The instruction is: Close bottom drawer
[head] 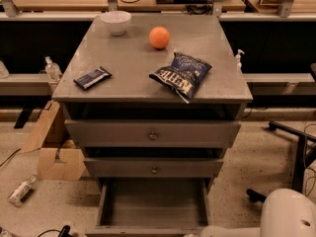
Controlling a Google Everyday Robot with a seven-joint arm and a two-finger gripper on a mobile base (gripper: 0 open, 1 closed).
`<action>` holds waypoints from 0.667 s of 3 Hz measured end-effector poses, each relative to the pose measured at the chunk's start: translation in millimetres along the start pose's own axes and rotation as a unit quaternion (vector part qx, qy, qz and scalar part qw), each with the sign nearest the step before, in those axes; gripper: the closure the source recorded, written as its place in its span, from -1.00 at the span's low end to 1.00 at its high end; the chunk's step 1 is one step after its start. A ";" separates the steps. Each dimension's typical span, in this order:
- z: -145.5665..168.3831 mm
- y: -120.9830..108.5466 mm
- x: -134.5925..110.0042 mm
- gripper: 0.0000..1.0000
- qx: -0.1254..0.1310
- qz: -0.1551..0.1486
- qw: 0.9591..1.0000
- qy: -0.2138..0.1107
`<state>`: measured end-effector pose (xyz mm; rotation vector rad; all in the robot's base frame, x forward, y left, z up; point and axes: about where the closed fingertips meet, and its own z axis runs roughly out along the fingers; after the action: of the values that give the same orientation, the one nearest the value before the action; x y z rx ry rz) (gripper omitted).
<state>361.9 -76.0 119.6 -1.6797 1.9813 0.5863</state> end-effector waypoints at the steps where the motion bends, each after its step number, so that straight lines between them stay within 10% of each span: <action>1: 0.0 -0.2 -0.1 1.00 0.000 0.000 1.000 0.000; 2: 2.1 -27.8 -11.0 1.00 0.009 -0.020 1.000 -0.008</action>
Offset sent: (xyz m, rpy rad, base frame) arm 0.0974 0.0144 0.0161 0.0303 -0.1339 0.0654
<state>391.0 -70.5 124.1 -1.6953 1.9305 0.5653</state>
